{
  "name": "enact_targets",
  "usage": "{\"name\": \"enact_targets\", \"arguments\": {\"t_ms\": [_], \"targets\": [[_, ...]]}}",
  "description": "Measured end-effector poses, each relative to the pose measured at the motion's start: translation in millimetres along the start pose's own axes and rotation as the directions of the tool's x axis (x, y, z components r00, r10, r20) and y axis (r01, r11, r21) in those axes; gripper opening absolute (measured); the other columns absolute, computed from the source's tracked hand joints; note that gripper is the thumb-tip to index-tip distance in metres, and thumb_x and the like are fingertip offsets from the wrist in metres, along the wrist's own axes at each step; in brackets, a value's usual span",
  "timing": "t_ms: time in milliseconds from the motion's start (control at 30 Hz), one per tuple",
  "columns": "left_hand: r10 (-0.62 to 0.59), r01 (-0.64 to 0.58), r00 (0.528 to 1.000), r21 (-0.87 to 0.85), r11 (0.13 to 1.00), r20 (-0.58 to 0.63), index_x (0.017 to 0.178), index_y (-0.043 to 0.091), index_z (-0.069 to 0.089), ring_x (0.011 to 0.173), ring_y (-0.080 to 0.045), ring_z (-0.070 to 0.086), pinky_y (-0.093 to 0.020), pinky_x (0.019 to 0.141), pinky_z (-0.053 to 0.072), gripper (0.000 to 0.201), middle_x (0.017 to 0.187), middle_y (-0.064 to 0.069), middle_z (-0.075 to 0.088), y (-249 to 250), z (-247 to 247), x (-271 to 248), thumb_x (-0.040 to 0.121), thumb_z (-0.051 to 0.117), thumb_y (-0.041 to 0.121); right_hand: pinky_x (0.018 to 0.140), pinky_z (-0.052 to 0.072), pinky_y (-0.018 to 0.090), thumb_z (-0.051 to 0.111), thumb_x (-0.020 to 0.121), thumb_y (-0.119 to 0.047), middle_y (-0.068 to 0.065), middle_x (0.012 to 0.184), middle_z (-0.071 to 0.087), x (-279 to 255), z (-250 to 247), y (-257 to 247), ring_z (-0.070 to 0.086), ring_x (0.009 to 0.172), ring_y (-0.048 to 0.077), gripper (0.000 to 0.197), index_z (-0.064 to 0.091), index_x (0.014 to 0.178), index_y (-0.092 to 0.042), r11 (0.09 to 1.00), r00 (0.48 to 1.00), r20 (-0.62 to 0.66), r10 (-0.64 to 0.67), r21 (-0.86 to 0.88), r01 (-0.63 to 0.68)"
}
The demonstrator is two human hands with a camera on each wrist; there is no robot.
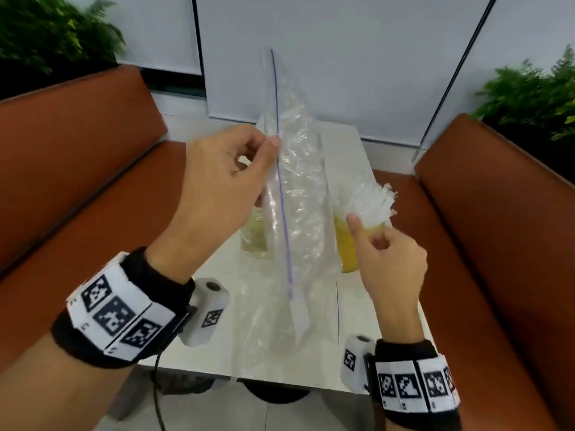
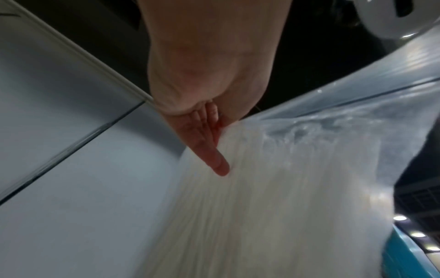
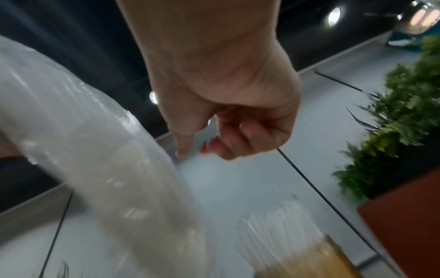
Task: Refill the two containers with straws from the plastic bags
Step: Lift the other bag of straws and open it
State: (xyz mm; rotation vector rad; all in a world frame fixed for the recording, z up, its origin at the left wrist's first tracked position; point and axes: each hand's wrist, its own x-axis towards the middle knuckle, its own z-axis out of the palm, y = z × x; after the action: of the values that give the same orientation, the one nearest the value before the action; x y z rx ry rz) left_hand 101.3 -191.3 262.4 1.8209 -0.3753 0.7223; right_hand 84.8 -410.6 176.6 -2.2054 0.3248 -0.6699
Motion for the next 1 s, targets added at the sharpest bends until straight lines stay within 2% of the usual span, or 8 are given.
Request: {"name": "enact_targets", "arguments": {"t_ms": [67,167,333,467,600,700,800,1000], "targets": [[-0.061,0.061,0.997,-0.005,0.998,0.036,0.079,0.001,0.069,0.040,-0.012,0.060,-0.025,0.042,0.051,0.027,0.058,-0.009,0.064,-2,7,-1,0.099,0.064,0.018,0.075,0.052,0.022,0.052,0.100,-0.051,-0.015,0.100,0.071,3,5,-11,0.065,0.094,-0.003,0.031,0.072,0.104,-0.028,0.922,0.979,0.087,-0.182,0.362,0.139],[-0.162,0.157,0.982,0.055,0.986,0.102,0.075,0.003,0.065,0.041,-0.016,0.062,-0.034,0.045,0.055,0.029,0.057,-0.010,0.062,-22,26,-7,0.098,0.064,0.020,0.108,0.046,0.024,0.039,0.101,-0.047,-0.013,0.142,0.059,1,20,-22,0.054,0.132,0.001,0.049,0.056,0.143,-0.026,0.727,0.867,0.364,-0.341,0.687,-0.003],[-0.314,0.291,0.940,0.171,0.941,0.132,0.081,0.015,0.061,0.067,-0.023,0.064,-0.054,0.068,0.056,0.032,0.073,-0.003,0.065,-69,49,-26,0.101,0.051,0.038,0.086,0.049,0.009,0.045,0.106,-0.036,-0.015,0.125,0.067,-5,45,-14,0.064,0.107,-0.011,0.039,0.060,0.138,-0.020,0.797,0.865,0.427,-0.262,0.601,-0.056],[-0.472,0.440,0.833,0.172,0.882,0.288,0.087,0.030,0.056,0.079,-0.032,0.070,-0.054,0.059,0.062,0.022,0.090,-0.003,0.065,-86,57,-55,0.103,0.045,0.041,0.076,0.048,0.007,0.055,0.104,-0.029,-0.016,0.115,0.061,-13,61,14,0.062,0.100,0.000,0.025,0.060,0.128,-0.028,0.897,0.842,0.513,-0.167,0.433,-0.085],[-0.554,0.572,0.786,0.020,0.820,0.275,0.094,0.023,0.060,0.083,-0.031,0.065,-0.048,0.067,0.063,0.018,0.092,-0.002,0.063,-91,62,-73,0.103,0.051,0.036,0.099,0.045,0.024,0.065,0.096,-0.024,-0.014,0.118,0.055,-18,67,27,0.053,0.117,0.012,0.025,0.064,0.120,-0.032,0.960,0.891,0.420,-0.171,0.274,0.054],[-0.554,0.580,0.803,-0.073,0.811,0.221,0.095,0.022,0.066,0.080,-0.014,0.057,-0.029,0.074,0.047,0.015,0.089,0.005,0.063,-92,67,-73,0.102,0.054,0.027,0.086,0.043,0.020,0.067,0.093,-0.024,-0.009,0.102,0.059,-6,65,10,0.055,0.096,0.008,0.011,0.071,0.103,-0.024,0.953,0.932,0.235,-0.277,0.188,0.236],[-0.531,0.563,0.808,-0.073,0.823,0.254,0.097,0.019,0.069,0.079,-0.011,0.057,-0.029,0.075,0.049,0.011,0.089,0.004,0.064,-91,71,-70,0.097,0.065,0.029,0.070,0.048,0.022,0.064,0.096,-0.038,-0.006,0.080,0.069,11,66,-8,0.063,0.076,0.007,0.025,0.073,0.089,-0.015,0.978,0.904,0.380,-0.196,0.137,0.155],[-0.609,0.634,0.759,-0.050,0.772,0.230,0.095,0.013,0.073,0.074,-0.015,0.064,-0.025,0.057,0.054,0.017,0.084,0.000,0.069,-90,70,-68,0.098,0.063,0.026,0.074,0.057,0.040,0.071,0.091,-0.040,0.006,0.068,0.065,22,72,-12,0.059,0.061,0.015,0.042,0.069,0.082,0.001,0.990,0.892,0.451,-0.013,0.132,-0.052]]}}
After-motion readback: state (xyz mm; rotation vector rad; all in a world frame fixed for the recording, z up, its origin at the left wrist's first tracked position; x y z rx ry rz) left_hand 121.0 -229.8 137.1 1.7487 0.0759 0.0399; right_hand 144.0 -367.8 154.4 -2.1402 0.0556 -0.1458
